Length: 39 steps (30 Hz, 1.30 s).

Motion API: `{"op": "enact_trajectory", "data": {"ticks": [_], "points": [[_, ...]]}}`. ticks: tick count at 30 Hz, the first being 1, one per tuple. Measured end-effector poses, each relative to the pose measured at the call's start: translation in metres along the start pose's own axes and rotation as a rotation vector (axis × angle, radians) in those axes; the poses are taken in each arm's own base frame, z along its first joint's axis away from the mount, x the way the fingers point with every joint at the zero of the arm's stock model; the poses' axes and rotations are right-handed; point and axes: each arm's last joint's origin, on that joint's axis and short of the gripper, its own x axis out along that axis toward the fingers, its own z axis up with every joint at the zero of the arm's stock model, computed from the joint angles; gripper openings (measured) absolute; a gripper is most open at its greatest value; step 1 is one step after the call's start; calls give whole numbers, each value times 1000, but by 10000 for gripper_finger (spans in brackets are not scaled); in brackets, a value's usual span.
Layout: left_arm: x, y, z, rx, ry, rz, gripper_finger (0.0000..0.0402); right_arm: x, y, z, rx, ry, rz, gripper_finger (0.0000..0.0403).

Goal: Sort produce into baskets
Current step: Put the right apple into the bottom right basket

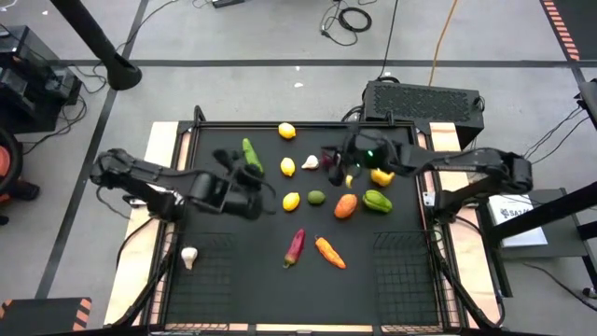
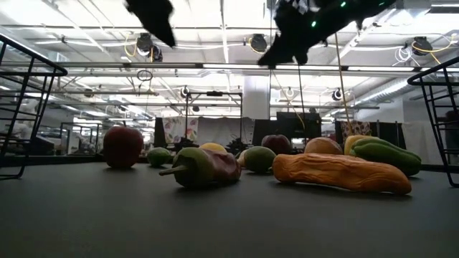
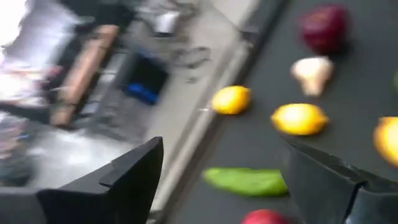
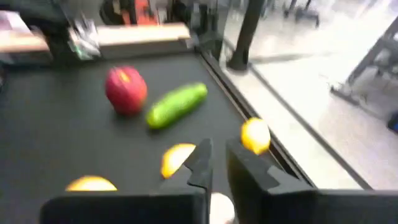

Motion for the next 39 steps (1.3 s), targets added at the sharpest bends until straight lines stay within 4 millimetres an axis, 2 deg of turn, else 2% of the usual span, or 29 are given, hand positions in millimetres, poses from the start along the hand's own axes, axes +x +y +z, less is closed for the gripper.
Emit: {"op": "enact_trajectory", "data": {"ticks": [4, 7, 13, 21, 28, 39], "points": [[29, -23, 7, 37, -158, -267, 312, 29, -24, -7, -7, 179, -17, 86], [42, -26, 9, 98, -216, -280, 312, 48, -39, -14, 0, 328, -27, 120], [49, -12, -1, 127, -126, -257, 312, 67, -51, -30, -1, 521, -45, 162], [45, 0, -7, 133, -92, -251, 312, 64, -54, -32, -22, 561, -38, 145], [45, 3, -7, 133, -91, -249, 312, 74, -53, -42, -15, 602, -35, 120], [45, 3, -7, 131, -91, -248, 312, 79, -51, -52, -4, 656, -33, 116]]}}
